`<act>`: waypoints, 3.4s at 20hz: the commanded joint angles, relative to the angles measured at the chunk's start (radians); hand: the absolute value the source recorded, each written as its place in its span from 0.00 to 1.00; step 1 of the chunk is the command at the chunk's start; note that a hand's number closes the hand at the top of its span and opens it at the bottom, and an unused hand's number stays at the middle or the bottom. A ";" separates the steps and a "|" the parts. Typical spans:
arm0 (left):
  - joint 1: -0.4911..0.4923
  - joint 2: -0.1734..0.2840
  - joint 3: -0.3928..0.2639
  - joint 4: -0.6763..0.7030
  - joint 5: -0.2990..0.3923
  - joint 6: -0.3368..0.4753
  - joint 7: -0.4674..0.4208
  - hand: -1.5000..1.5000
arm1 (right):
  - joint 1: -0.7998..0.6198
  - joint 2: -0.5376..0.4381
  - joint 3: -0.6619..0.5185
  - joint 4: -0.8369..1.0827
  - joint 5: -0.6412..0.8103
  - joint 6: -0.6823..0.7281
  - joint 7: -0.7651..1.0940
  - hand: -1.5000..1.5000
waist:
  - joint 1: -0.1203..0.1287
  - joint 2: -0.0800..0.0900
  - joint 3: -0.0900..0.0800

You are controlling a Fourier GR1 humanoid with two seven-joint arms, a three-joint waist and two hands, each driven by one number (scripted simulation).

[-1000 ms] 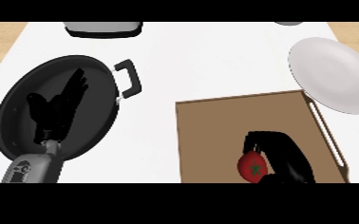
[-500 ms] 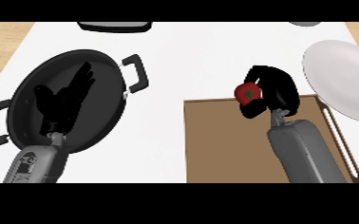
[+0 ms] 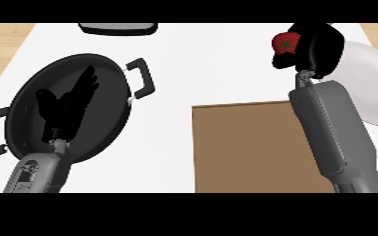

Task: Pick the tomato from the tray and place it in the plate

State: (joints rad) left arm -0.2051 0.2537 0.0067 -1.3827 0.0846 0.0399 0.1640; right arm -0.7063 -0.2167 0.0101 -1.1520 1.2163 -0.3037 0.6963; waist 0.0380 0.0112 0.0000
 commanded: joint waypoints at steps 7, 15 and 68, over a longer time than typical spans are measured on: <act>0.047 0.009 0.026 -0.026 0.003 -0.012 -0.015 0.50 | -0.077 -0.125 -0.243 0.201 -0.126 -0.210 -0.069 1.00 | -0.024 -0.007 0.001; 0.056 0.006 0.042 -0.065 0.005 -0.020 0.022 0.50 | -0.072 -0.248 -0.346 0.436 -0.227 -0.282 -0.253 1.00 | -0.021 -0.006 0.001; 0.087 -0.005 0.112 -0.003 -0.027 -0.101 -0.064 0.50 | 0.275 -0.375 -0.706 0.365 -1.147 0.250 -1.005 0.00 | -0.038 -0.011 0.000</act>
State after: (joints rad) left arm -0.1435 0.2225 0.0867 -1.4279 0.0403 -0.0091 0.1629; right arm -0.4910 -0.6023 -0.7016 -0.7609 0.1002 -0.0511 -0.2784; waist 0.0008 -0.0006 0.0003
